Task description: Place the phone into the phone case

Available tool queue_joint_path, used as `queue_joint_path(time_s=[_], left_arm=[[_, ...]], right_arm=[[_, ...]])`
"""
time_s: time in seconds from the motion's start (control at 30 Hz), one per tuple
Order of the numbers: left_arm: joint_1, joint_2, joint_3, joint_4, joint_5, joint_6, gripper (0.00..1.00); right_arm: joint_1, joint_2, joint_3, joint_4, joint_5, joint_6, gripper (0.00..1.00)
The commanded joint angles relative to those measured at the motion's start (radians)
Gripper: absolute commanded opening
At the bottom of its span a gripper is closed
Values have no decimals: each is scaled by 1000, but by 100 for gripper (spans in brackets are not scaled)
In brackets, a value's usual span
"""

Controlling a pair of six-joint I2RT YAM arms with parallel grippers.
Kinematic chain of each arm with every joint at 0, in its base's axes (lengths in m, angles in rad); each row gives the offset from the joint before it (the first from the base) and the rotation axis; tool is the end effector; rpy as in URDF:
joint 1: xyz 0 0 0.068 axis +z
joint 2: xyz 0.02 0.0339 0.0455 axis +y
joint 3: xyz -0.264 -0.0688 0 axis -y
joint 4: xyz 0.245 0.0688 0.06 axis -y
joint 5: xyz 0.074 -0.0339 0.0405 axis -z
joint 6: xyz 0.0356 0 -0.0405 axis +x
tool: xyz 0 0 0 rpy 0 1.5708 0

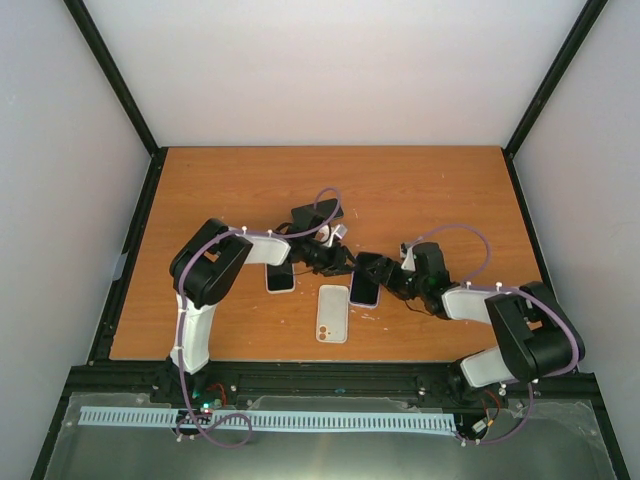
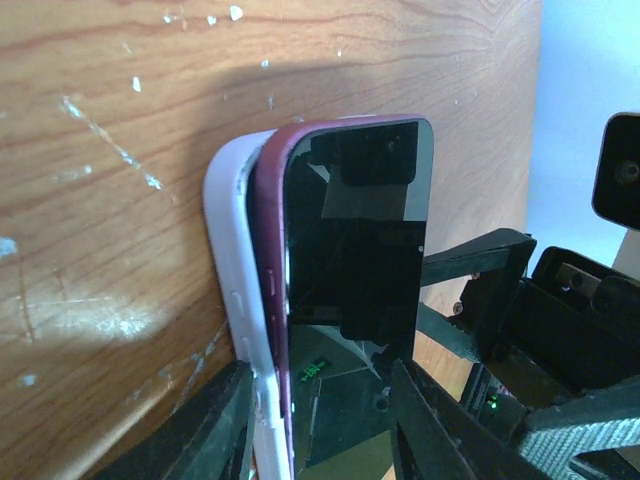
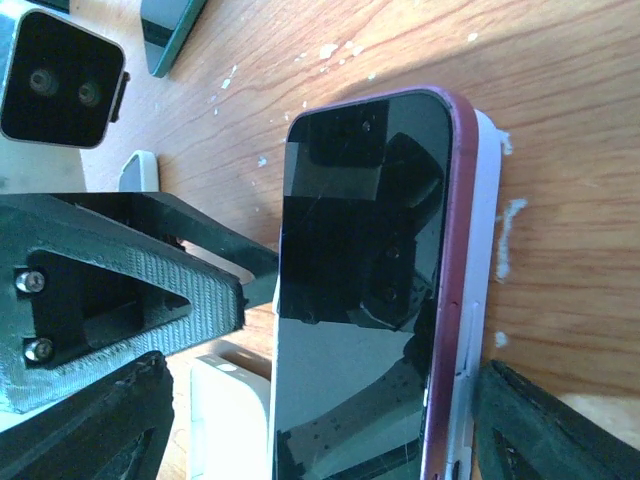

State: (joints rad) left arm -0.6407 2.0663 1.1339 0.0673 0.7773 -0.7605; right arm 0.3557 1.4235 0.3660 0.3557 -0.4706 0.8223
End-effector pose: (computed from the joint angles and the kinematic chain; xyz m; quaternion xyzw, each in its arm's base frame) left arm 0.3091 -0.2616 0.1091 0.0787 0.8747 -0.4780 0.0152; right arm 0.2143 0.0968 0.1224 0.1084 0.8809 0.4032 0.2229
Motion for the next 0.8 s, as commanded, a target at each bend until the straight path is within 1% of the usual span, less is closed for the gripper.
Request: queue_joint_path(time_s=[0.0,0.07,0.2,0.27,0.33,0.57,0.67,0.77], left_arm=[[1,8,-13,46,31,3,37],[1,3,-20,50,29,1,35],[1,-10,-38,58,27,3,26],[1,-10,-46,54,21,9,25],[1,-10,-51,47,13,14,25],[5,-34,-84,62,4,22,33],[9,-51,-88,43,-17,45,36],[9,-64,-91,27,-43,63,36]], right_arm=[[6,30,52,77,-80,43,80],[6,31,58,109,-105,62,80],[6,3,44,167,-124,101,79],[6,-10,38,181,-124,113,79],[6,-18,33,200,-129,128,79],[6,-9,6,303,-175,197,78],[6,-6,7,296,-181,191,77],[6,13,0,298,-185,183,76]])
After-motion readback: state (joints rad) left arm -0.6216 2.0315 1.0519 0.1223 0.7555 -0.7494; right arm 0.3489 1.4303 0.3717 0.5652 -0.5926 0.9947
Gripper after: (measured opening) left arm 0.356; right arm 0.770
